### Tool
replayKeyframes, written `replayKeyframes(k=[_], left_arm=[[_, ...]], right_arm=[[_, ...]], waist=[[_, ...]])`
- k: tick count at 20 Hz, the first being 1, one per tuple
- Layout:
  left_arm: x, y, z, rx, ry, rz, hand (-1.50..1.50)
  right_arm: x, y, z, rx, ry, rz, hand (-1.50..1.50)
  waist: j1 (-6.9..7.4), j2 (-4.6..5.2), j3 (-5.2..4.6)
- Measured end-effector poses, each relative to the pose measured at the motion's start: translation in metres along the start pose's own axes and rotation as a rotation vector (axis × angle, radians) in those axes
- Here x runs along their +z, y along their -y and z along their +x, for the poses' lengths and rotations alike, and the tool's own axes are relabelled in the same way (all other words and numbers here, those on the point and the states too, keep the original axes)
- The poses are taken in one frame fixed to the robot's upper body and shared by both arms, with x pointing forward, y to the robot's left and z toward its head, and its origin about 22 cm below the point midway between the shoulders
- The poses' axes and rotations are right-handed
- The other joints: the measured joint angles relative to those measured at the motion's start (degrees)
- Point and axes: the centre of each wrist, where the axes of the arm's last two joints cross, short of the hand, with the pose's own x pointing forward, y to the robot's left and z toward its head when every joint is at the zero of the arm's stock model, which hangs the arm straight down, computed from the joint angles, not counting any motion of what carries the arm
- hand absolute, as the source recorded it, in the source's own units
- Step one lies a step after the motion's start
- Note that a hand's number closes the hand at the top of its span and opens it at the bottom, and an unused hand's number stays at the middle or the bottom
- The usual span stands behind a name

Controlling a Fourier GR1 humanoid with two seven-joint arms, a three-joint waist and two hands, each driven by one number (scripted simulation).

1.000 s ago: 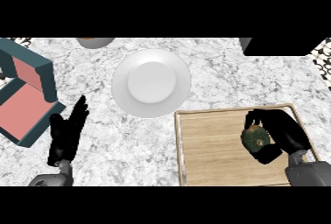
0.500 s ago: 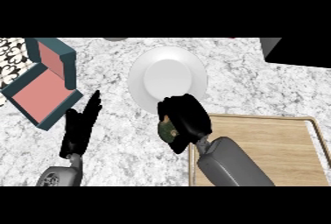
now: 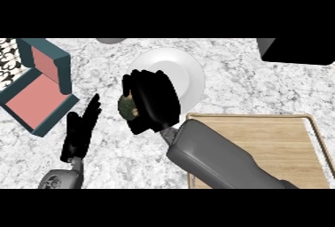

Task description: Pick the squash from the tray and place it in the plate

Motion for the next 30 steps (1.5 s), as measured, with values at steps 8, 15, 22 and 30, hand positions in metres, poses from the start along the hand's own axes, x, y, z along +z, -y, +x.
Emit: replayKeyframes(k=[8,15,22,30], left_arm=[[0.001,0.0,0.002,0.004,0.002,0.016,0.0],[0.003,-0.001,0.001,0.01,0.002,0.019,0.0],[0.002,-0.001,0.001,0.003,0.011,0.006,0.0],[-0.001,0.006,0.008,0.003,0.018,-0.012,0.0]], right_arm=[[-0.047,-0.001,-0.001,-0.02,-0.134,-0.068,1.5],[-0.071,-0.012,-0.037,0.008,-0.205,-0.045,1.5],[-0.081,-0.019,-0.073,0.039,-0.278,0.074,1.5],[-0.074,-0.031,-0.111,0.012,-0.352,0.338,-1.5]], waist=[[-1.06,0.07,0.0],[-1.16,0.35,0.0],[-0.6,0.7,0.0],[0.31,1.06,0.02]])
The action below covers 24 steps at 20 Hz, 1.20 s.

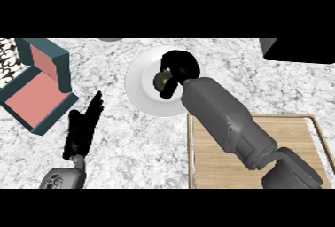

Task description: Pick the squash from the tray and place it in the plate

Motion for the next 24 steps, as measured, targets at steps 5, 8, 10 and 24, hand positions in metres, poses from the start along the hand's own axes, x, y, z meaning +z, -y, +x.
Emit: replayKeyframes(k=[5,8,10,24], left_arm=[[0.001,0.001,-0.004,0.002,0.0,0.012,0.0],[0.004,-0.003,-0.003,0.006,-0.004,0.018,0.0],[0.004,-0.007,-0.003,0.003,-0.004,0.025,0.0],[0.006,-0.011,-0.005,0.011,-0.012,0.041,0.0]], right_arm=[[-0.005,0.004,-0.012,-0.027,0.071,0.088,-1.5],[-0.004,0.001,-0.015,-0.131,0.164,0.078,-1.5],[-0.004,0.005,-0.013,-0.255,0.224,0.041,-1.5],[-0.006,0.007,-0.069,-0.819,0.357,-0.026,-1.5]], waist=[[-0.46,0.01,0.03],[-0.9,-0.21,0.08],[-1.38,-0.35,0.12],[-2.45,-0.59,0.08]])
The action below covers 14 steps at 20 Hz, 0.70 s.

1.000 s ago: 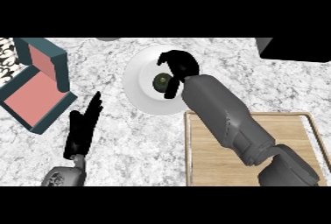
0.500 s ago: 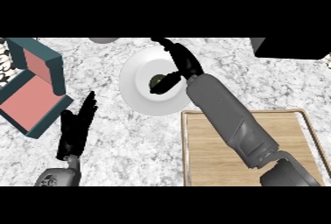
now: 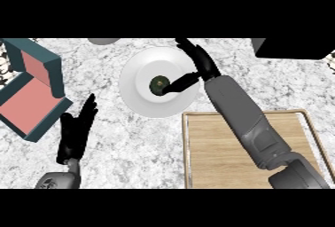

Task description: Pick the squash from the tray and place it in the plate

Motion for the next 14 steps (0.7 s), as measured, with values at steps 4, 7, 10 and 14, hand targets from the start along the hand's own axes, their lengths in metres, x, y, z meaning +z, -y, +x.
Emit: replayKeyframes(k=[4,7,10,14], left_arm=[[0.005,0.001,-0.004,-0.002,-0.001,-0.001,0.0],[-0.001,0.001,-0.003,-0.003,-0.003,-0.004,0.0],[0.0,-0.003,-0.003,-0.004,-0.004,0.004,0.0],[-0.003,-0.001,0.0,0.0,0.0,-0.001,0.0]], right_arm=[[0.005,0.004,-0.011,-0.031,0.038,0.019,-1.5],[0.008,-0.004,-0.017,-0.032,0.053,0.022,-1.5],[0.005,-0.005,-0.013,-0.03,0.058,0.023,-1.5],[0.011,-0.011,-0.023,0.005,0.035,0.004,-1.5]], waist=[[0.12,0.0,0.0],[0.16,0.08,-0.01],[0.11,-0.02,-0.01],[0.42,0.04,-0.01]])
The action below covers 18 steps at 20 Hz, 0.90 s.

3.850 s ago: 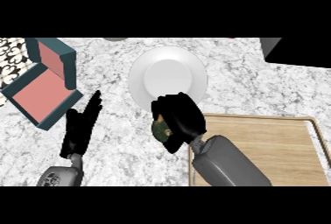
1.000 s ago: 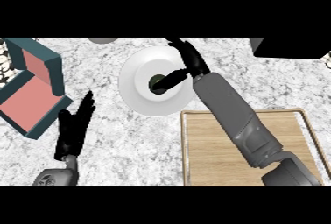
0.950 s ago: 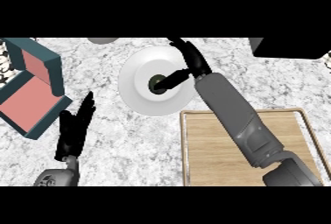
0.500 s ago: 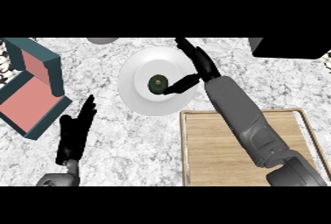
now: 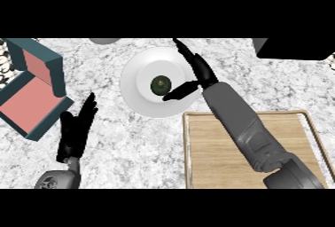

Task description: Pick the squash from the tray and place it in the plate

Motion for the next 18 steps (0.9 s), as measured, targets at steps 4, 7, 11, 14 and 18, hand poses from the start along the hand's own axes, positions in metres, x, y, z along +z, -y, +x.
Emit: replayKeyframes(k=[4,7,11,14,18], left_arm=[[0.0,0.001,-0.002,0.0,-0.001,-0.003,0.0],[0.001,0.005,-0.007,-0.004,-0.002,-0.002,0.0],[-0.001,0.0,-0.008,-0.004,0.003,0.002,0.0],[0.0,0.002,-0.005,-0.003,-0.002,-0.003,0.0],[0.002,-0.001,-0.006,-0.003,0.002,-0.004,0.0]], right_arm=[[0.004,-0.001,-0.006,0.043,-0.025,-0.019,-1.5],[0.008,-0.002,-0.011,0.062,-0.032,-0.038,-1.5],[0.009,0.002,-0.013,0.088,-0.047,-0.053,-1.5],[0.01,0.008,-0.015,0.104,-0.066,-0.072,-1.5],[0.017,0.019,-0.022,0.12,-0.084,-0.085,-1.5]], waist=[[-0.01,-0.02,0.0],[0.19,0.09,0.01],[0.05,0.12,0.01],[0.0,0.12,0.01],[0.2,0.22,0.03]])
